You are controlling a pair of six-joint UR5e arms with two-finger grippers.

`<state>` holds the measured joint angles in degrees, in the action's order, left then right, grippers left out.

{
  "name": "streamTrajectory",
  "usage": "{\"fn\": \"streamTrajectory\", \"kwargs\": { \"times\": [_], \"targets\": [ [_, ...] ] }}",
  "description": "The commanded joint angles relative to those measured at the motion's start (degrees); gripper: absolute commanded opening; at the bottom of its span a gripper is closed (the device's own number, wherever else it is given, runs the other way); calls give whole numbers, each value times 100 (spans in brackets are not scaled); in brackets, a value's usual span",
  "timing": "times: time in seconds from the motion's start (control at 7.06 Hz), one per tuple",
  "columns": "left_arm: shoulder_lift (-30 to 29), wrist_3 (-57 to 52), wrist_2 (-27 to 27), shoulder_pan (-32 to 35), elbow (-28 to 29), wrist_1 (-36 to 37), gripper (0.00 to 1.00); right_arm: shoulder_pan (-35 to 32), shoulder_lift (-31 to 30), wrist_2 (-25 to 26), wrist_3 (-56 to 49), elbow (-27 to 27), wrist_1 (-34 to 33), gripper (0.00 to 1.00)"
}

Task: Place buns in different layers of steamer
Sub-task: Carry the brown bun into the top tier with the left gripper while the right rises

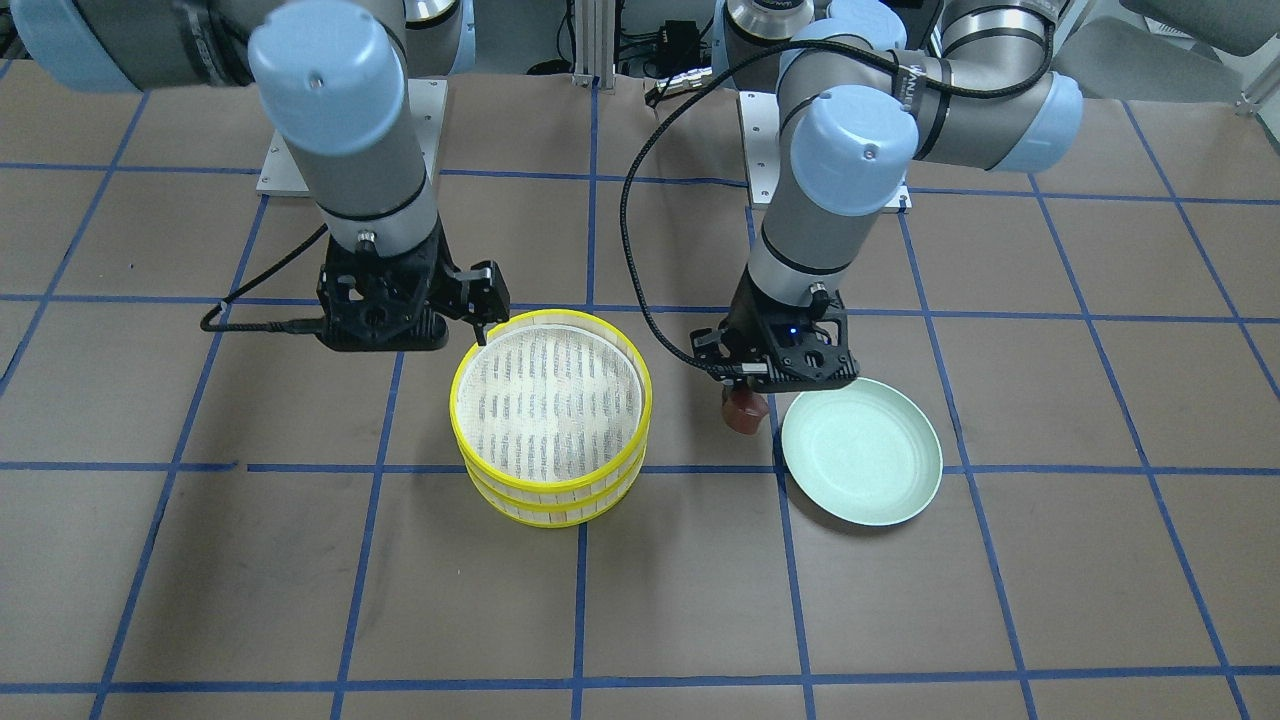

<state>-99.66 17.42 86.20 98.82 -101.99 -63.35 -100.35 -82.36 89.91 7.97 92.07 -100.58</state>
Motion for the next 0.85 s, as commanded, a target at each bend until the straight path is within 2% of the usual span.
{"fn": "streamTrajectory", "kwargs": {
  "times": [0.0, 0.14, 0.42, 0.57, 0.71],
  "targets": [
    [-97, 1067, -59, 705, 249, -2, 0, -2, -535, -18, -6, -162, 249, 100],
    [-150, 1279, -42, 917, 285, -11, 0, 15, -553, 69, -15, -145, 502, 100],
    [-351, 1754, -94, 1121, 294, 68, 0, 137, -553, -9, -15, -293, 495, 100],
    [-561, 1808, -121, 1165, 294, 77, 0, 147, -397, 9, -24, -695, 626, 100],
    [-651, 1965, -112, 1287, 294, 86, 16, 234, -239, 61, -67, -1012, 1123, 100]
  ]
}}
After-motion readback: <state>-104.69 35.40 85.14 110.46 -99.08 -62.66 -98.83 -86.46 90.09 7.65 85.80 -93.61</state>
